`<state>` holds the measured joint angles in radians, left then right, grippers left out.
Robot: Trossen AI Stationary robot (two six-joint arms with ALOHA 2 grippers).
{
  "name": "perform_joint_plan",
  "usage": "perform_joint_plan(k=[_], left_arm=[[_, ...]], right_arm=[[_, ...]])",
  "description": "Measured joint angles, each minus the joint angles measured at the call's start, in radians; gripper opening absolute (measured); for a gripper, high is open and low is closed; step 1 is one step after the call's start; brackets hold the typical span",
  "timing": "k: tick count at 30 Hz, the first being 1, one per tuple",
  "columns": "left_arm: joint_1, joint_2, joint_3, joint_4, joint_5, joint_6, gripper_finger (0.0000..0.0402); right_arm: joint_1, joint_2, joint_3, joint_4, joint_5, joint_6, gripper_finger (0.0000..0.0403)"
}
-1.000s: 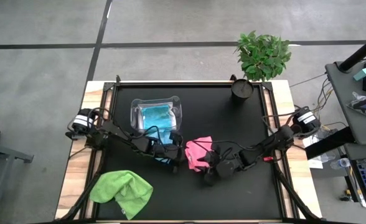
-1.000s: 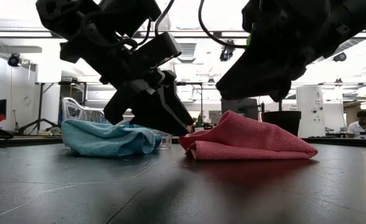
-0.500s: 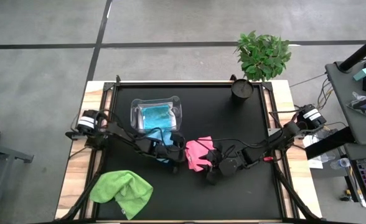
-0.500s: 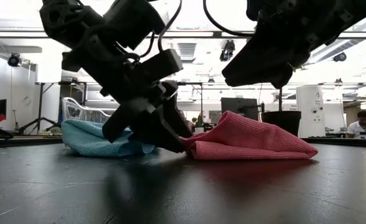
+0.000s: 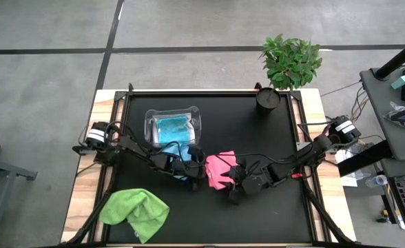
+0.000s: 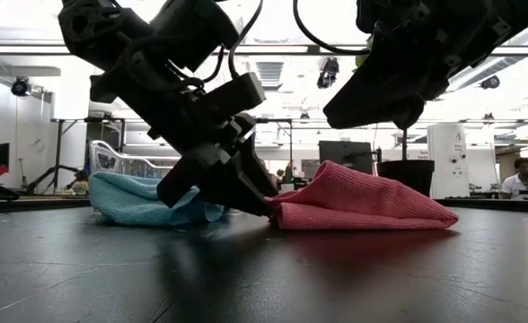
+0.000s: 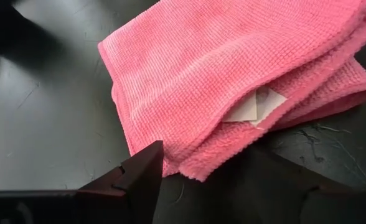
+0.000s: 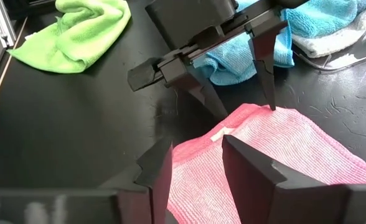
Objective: Fold microfiber towels
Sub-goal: Fold the pink microfiber cloth
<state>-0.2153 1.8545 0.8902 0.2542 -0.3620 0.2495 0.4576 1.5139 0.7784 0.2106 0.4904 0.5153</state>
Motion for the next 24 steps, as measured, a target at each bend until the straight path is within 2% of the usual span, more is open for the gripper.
perform_joint_plan(k=[12, 24], left_arm=[[0.000, -0.002, 0.000, 0.000, -0.010, 0.001, 0.0114], [0.000, -0.008, 0.023, -0.002, -0.025, 0.048, 0.0078]], right_arm=[[0.000, 0.000, 0.000, -0.003, 0.000, 0.000, 0.0134], [-0.007, 0.000, 0.000, -0.086, -0.002, 0.001, 0.0125]])
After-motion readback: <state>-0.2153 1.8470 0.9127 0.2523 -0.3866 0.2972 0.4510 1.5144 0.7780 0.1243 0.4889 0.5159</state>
